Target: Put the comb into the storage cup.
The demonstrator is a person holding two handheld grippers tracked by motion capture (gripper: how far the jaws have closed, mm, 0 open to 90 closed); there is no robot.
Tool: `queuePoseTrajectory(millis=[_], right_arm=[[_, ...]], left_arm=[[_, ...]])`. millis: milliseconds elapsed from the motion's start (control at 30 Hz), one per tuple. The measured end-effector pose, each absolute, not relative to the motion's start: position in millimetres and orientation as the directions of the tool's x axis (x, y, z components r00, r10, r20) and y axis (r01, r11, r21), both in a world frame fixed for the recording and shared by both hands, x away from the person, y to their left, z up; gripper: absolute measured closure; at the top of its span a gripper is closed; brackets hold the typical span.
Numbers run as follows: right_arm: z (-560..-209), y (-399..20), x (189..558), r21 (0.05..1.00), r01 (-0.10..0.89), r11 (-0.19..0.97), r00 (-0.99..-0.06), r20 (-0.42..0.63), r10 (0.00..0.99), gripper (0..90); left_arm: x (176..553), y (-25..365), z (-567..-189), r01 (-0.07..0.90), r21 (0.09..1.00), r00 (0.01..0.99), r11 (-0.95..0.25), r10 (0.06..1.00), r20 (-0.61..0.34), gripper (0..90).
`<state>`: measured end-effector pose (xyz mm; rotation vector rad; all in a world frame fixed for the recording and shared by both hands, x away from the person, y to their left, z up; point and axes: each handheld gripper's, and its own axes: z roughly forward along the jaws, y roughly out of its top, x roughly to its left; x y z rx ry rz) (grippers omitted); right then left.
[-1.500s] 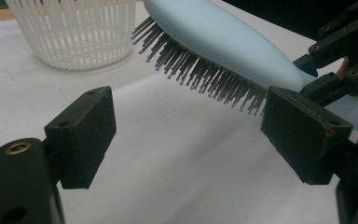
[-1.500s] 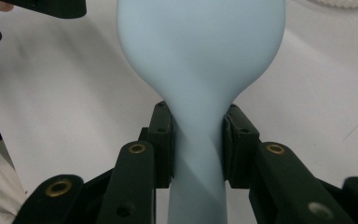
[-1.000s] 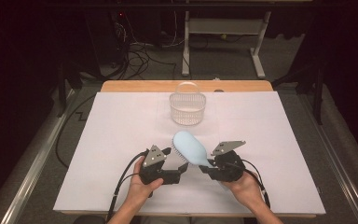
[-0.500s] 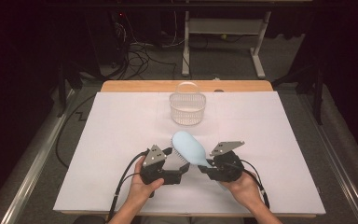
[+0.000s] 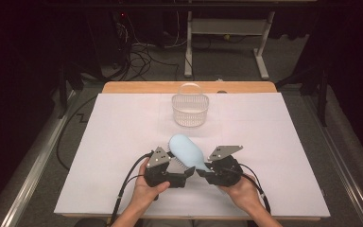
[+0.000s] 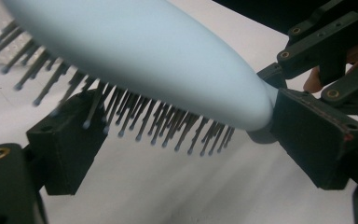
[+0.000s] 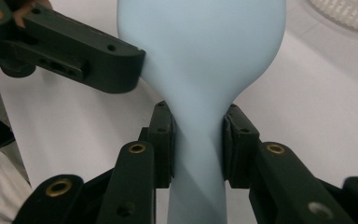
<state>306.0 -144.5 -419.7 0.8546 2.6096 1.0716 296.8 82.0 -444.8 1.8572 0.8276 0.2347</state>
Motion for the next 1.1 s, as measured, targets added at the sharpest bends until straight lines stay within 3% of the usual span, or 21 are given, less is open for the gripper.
queuePoseTrajectory(millis=[367, 1100], right_arm=[[-419.4, -129.7, 296.7, 0.698, 0.400, 0.594, -0.840, 0.021, 0.542, 69.9], [-417.6, -127.9, 297.7, 0.691, 0.384, 0.612, -0.837, -0.018, 0.546, 69.5]], left_arm=[[297.4, 82.6, -442.5, 0.457, 0.870, 0.745, -0.186, 0.615, -0.259, 9.3], [292.3, 86.3, -432.0, 0.431, 0.890, 0.761, -0.151, 0.591, -0.268, 32.7]])
